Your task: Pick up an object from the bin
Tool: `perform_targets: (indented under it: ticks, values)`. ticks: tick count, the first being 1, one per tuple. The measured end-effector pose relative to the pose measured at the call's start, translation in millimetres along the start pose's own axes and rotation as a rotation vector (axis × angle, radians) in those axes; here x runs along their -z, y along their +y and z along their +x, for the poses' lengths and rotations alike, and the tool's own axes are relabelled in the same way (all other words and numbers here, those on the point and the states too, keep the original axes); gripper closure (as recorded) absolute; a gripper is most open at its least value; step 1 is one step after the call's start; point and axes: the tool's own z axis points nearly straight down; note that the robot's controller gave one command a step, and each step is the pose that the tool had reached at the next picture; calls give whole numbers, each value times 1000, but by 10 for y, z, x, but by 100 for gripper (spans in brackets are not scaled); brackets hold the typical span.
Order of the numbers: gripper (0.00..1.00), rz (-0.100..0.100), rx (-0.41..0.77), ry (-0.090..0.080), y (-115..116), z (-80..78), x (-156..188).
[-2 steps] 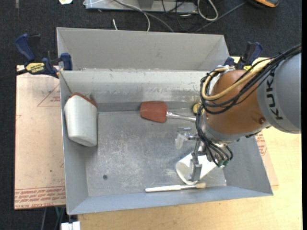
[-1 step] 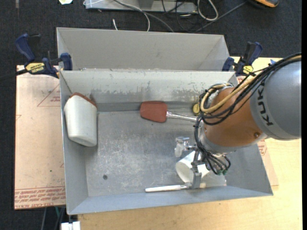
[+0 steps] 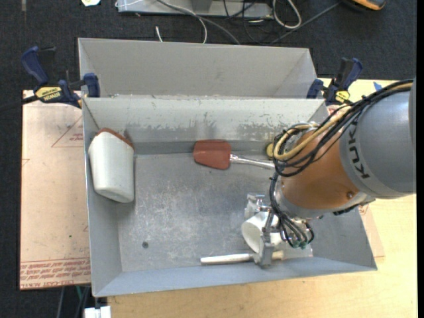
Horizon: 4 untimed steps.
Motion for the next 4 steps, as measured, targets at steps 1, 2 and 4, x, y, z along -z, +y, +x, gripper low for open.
perform_targets:
  ticks: [1,2,4]
  values:
    - [100,-2,268,4,-898,44,192]
    - [100,-3,268,5,-896,46,187]
    - [100,-6,277,6,-949,-90,525]
